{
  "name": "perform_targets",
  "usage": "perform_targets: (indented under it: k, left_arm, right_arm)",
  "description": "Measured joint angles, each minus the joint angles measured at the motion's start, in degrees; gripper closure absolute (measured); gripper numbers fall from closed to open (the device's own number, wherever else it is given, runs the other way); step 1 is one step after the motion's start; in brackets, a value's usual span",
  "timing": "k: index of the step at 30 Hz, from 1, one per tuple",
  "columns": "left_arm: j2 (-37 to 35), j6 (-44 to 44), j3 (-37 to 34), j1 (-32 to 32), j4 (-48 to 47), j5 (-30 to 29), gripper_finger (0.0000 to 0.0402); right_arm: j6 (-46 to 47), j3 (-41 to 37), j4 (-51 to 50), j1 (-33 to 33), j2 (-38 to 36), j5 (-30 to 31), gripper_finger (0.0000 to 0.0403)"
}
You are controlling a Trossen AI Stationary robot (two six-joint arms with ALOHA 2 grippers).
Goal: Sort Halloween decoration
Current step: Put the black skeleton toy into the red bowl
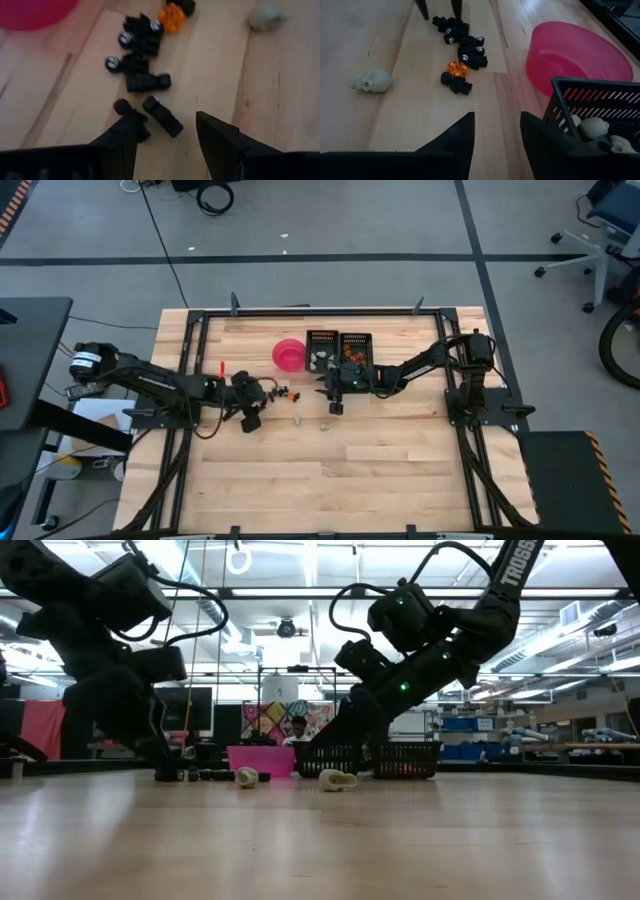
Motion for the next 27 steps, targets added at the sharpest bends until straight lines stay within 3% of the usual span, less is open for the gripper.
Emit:
perform_targets:
  k: [7, 14, 27]
  left_arm:
    - [5.8, 0.7, 0.2, -3.9, 4.0, -5.0, 0.0230]
    - [6.4, 1.9, 0.2, -4.5, 3.8, -6.9, 0.0238]
    - [6.6, 2.1, -0.1, -4.4, 4.3, -6.7, 0.0363]
  right_arm:
    - [0.1, 0.0, 0.0, -0.1, 0.0, 0.0, 0.0241]
    - [0.1, 0.0, -0.6, -0.1, 0.0, 0.0, 0.0241]
    - [0.1, 0.0, -1.3, -0.1, 0.0, 0.0, 0.0241]
